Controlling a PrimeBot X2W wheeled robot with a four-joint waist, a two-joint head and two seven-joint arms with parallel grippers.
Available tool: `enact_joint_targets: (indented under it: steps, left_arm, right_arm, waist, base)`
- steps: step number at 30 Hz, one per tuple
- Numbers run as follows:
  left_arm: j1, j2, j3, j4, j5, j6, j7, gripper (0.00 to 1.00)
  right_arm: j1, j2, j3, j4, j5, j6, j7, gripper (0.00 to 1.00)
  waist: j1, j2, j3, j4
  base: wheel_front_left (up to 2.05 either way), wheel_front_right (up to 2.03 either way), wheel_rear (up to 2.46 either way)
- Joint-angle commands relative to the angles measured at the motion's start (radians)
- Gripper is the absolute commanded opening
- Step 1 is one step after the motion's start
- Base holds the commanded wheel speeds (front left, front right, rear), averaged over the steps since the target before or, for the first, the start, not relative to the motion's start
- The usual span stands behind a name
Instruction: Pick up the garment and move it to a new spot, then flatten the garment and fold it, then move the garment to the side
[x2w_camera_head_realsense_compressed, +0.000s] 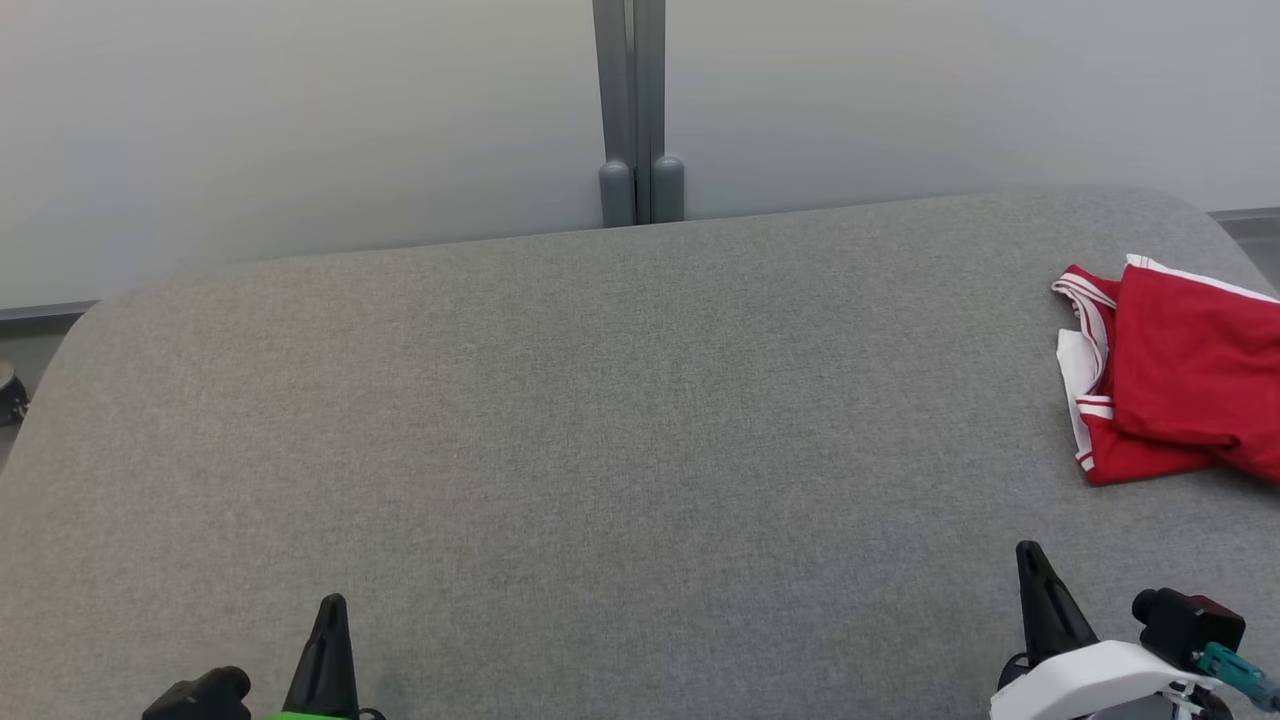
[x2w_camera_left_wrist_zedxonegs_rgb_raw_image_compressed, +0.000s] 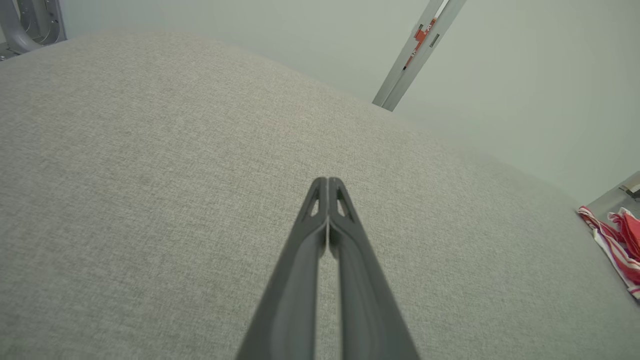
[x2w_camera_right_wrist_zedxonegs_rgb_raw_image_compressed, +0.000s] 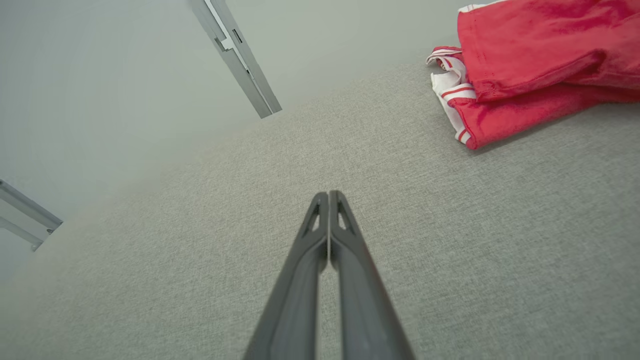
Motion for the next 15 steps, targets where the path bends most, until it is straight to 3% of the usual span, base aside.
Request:
enact_joint_targets:
  steps: [1,15]
  left_arm:
    - [-0.036,0.002,0.010,-0.016,-0.044,-0.005,0.009,0.00]
    - [-0.072,0.003,0.036,-0.017,-0.250,-0.013,0.063,0.00]
  right_arm:
    - [-0.032,-0.004,-0.005,-0.019,0.047,0.000,0.009,0.00]
    - [-0.061,-0.006,-0.019,-0.024,0.273,0.000,0.064,0.00]
  waist:
    - [0.0000,0.0000,0.001,0.000]
    - [0.0000,0.0000,0.006,0.001]
  base:
    - [0.00,0.00,0.00]
    - [0.00,0.00,0.00]
